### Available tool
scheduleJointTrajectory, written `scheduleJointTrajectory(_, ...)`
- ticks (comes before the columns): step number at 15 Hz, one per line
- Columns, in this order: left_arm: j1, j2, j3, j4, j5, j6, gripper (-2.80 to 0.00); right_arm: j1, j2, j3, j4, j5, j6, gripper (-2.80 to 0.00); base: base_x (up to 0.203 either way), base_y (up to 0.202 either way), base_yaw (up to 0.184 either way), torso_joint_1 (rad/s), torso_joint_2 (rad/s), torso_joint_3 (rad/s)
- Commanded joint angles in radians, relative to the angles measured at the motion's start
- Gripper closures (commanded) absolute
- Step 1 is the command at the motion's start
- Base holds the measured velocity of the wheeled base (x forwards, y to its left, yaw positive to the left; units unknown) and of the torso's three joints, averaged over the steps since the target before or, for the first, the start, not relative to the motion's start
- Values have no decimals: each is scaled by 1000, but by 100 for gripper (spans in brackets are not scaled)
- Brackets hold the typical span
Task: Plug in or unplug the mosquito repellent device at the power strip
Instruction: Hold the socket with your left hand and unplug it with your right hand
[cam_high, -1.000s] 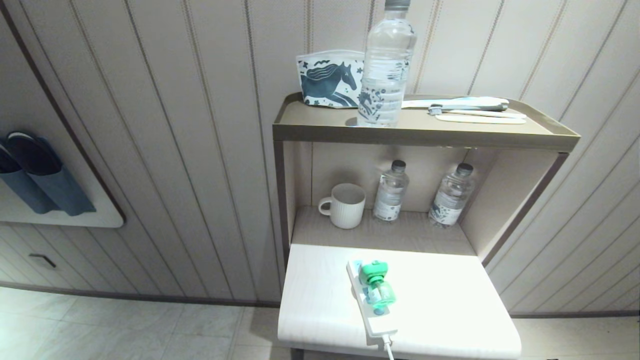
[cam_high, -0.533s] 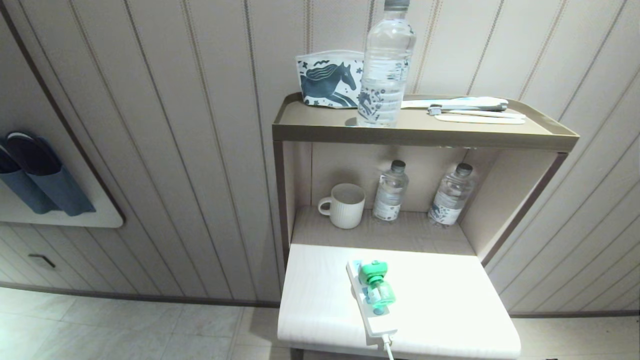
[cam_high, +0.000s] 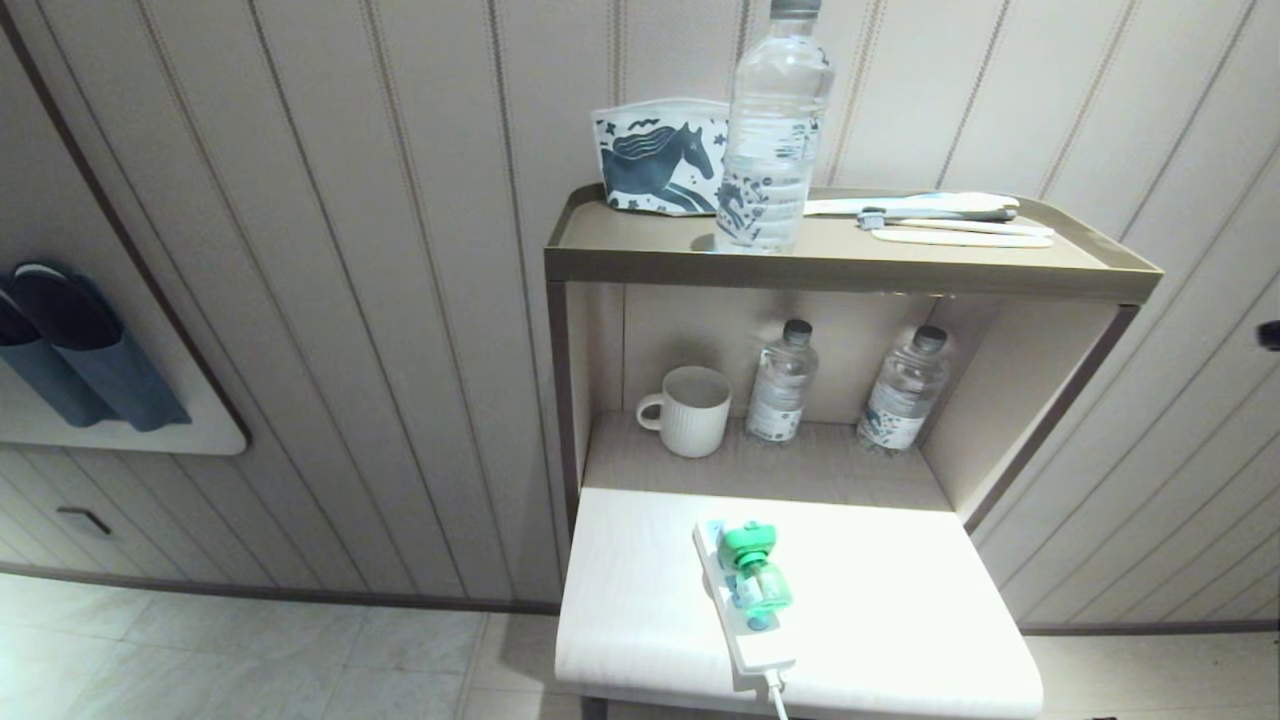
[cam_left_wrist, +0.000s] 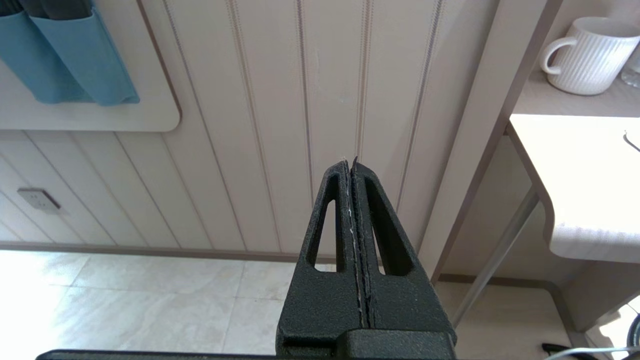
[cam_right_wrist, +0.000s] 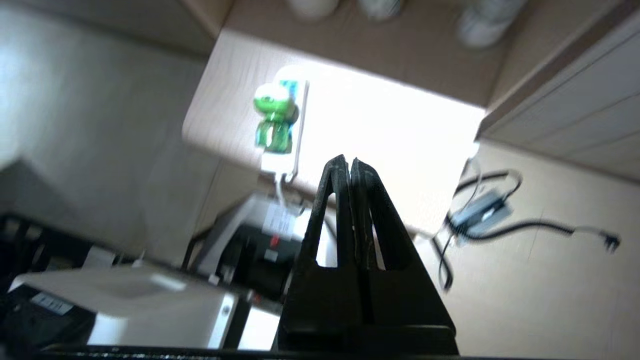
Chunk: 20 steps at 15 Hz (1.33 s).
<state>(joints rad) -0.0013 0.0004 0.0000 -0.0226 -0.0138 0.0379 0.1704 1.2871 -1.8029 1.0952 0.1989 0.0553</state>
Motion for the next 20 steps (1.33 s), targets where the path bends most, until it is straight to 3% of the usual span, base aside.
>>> scheduleJointTrajectory(1, 0, 0, 0, 0, 0, 0, 0, 70, 210, -122, 129, 4, 5, 0, 0, 0, 0, 0, 0, 0)
scheduleJointTrajectory(4, 0, 0, 0, 0, 0, 0, 0, 213, 321, -151, 190, 2, 29, 0, 0, 0, 0, 0, 0, 0)
scheduleJointTrajectory(6, 0, 0, 0, 0, 0, 0, 0, 251, 378, -153, 195, -9, 41, 0, 0, 0, 0, 0, 0, 0)
scheduleJointTrajectory(9, 0, 0, 0, 0, 0, 0, 0, 319, 452, -153, 172, -108, 42, 0, 0, 0, 0, 0, 0, 0)
scheduleJointTrajectory(14, 0, 0, 0, 0, 0, 0, 0, 405, 571, -153, 156, -152, 53, 0, 0, 0, 0, 0, 0, 0)
scheduleJointTrajectory(20, 0, 0, 0, 0, 0, 0, 0, 443, 655, -153, 126, -229, 70, 0, 0, 0, 0, 0, 0, 0)
